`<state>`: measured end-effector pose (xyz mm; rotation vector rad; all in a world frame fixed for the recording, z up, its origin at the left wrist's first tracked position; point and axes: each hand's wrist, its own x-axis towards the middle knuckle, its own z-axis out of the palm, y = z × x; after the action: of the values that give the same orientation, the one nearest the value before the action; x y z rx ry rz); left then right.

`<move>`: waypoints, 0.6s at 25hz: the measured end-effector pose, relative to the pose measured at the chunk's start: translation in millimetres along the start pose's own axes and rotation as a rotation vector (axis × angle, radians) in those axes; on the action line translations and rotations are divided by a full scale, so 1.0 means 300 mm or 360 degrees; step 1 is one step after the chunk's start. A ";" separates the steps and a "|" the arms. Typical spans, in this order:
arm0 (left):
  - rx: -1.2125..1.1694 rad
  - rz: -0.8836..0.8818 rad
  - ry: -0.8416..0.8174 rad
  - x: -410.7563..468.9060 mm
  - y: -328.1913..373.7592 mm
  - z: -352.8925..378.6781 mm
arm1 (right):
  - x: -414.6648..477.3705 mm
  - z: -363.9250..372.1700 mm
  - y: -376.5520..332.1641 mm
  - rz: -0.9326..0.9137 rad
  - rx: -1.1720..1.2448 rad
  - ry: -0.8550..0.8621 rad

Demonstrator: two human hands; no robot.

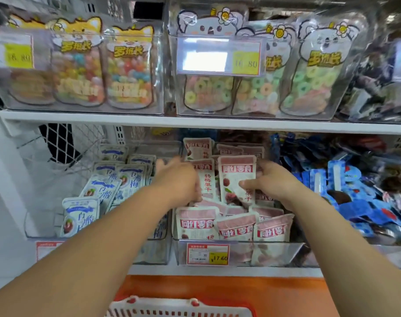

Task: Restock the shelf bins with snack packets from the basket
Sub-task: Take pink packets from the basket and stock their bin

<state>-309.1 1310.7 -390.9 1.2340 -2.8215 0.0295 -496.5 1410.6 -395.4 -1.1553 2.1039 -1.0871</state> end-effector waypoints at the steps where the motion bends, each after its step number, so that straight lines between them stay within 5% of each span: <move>1: 0.0088 -0.0022 -0.0015 -0.002 -0.013 0.001 | 0.006 0.009 0.009 0.0034 -0.0044 -0.0025; 9: 0.0459 -0.0145 -0.0034 0.013 0.007 0.015 | -0.004 0.054 0.025 -0.0028 -0.0566 -0.0012; 15: 0.0197 -0.0058 0.0027 -0.011 -0.002 0.022 | -0.058 0.031 0.021 -0.0066 -0.0601 -0.0003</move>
<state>-306.9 1312.4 -397.6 1.3018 -2.8200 0.2148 -483.7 1423.6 -404.8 -1.3729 2.3584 -0.7200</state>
